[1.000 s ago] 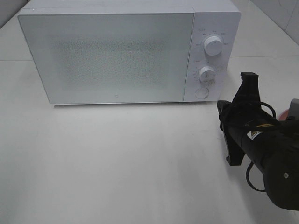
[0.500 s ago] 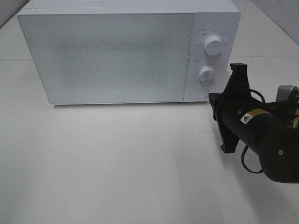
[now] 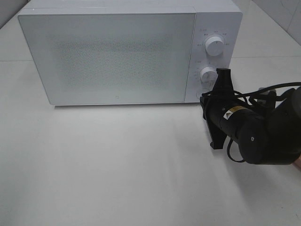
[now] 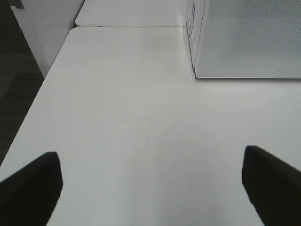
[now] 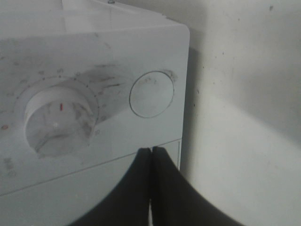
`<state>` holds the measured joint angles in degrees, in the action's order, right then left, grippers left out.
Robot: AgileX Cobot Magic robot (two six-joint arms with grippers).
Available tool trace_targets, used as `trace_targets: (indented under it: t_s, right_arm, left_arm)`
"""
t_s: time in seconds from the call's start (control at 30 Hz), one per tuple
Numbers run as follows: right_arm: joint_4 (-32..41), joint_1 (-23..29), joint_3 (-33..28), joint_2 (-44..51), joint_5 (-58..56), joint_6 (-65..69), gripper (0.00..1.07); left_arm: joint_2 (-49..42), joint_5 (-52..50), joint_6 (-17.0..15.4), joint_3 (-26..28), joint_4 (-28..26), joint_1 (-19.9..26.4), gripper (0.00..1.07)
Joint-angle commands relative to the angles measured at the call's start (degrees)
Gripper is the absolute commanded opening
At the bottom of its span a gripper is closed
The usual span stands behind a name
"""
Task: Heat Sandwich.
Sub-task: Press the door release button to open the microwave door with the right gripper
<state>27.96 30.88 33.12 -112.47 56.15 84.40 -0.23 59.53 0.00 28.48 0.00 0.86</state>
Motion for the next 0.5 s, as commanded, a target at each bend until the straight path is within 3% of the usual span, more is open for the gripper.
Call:
trace_targets:
  t_s: [0.03,0.5]
  right_arm:
    - [-1.1,-1.5,2.3,-1.2,-2.1,0.4,0.01]
    - [-3.8,-6.4,9.9,-7.0,-4.3,0.3,0.01]
  left_arm:
    - [-1.5,-0.2,0.0,-0.1,0.0,0.2,0.98]
    - [-1.5,-0.2,0.0,-0.1,0.0,0.2,0.98]
